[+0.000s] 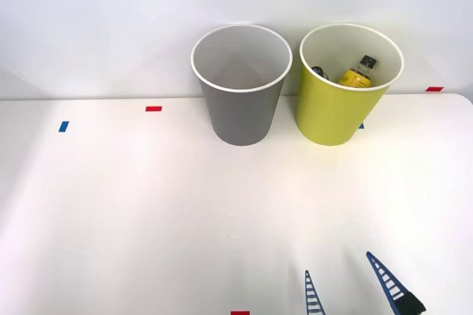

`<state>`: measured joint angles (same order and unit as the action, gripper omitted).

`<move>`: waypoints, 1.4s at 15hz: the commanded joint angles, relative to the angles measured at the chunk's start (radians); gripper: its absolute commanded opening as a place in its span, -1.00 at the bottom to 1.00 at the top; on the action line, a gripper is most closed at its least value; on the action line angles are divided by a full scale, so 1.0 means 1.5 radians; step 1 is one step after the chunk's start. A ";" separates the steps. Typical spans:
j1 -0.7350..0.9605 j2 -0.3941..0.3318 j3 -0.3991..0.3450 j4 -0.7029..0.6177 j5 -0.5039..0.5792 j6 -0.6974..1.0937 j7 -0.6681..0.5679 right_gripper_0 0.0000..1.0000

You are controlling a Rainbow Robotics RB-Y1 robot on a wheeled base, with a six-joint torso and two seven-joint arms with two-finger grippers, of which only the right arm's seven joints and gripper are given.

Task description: Put cans in the gray bin, plastic bottles in the light green bin

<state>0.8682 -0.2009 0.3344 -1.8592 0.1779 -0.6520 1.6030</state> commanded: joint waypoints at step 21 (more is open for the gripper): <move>0.000 0.000 0.000 0.000 0.000 0.000 0.000 1.00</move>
<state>0.8682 -0.2009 0.3344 -1.8592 0.1779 -0.6520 1.6030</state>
